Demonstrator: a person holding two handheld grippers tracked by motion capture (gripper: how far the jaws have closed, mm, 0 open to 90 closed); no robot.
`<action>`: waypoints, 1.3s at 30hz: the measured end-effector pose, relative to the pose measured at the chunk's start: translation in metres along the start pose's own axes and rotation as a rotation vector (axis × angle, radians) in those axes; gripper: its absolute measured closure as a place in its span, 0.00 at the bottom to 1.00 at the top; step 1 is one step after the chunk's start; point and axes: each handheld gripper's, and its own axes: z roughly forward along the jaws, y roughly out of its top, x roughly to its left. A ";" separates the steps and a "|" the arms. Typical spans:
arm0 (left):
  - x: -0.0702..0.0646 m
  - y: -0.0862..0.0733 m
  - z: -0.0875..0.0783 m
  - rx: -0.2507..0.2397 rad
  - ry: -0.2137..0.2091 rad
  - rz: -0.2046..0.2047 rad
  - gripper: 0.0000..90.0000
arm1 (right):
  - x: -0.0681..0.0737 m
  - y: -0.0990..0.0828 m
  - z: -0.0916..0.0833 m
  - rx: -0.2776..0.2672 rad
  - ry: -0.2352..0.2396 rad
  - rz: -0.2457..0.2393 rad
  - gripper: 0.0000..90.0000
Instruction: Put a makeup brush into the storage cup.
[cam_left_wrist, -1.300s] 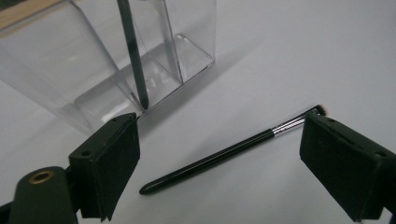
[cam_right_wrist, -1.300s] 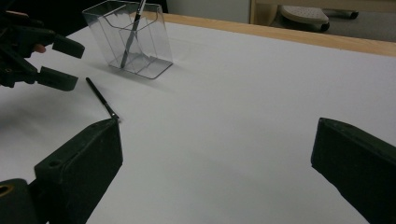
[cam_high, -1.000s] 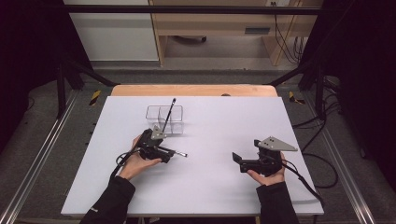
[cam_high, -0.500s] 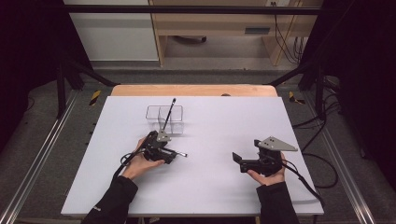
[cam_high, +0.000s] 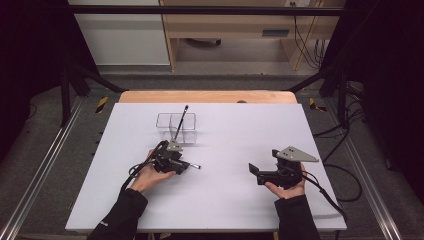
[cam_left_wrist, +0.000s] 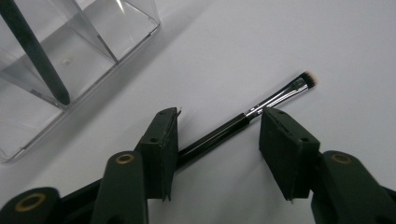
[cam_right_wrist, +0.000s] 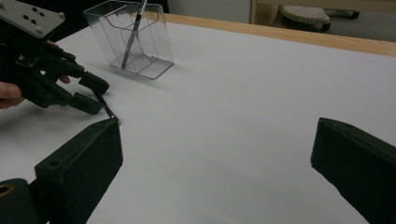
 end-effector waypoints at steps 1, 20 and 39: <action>0.000 0.000 0.000 0.001 -0.002 -0.002 0.56 | 0.000 0.000 0.000 0.000 0.000 0.000 0.03; -0.007 0.003 -0.004 0.046 0.004 -0.004 0.78 | 0.000 0.000 0.000 0.000 0.001 0.000 0.03; -0.007 0.004 -0.008 0.086 -0.009 -0.041 0.92 | 0.000 0.000 0.000 0.000 0.001 -0.001 0.03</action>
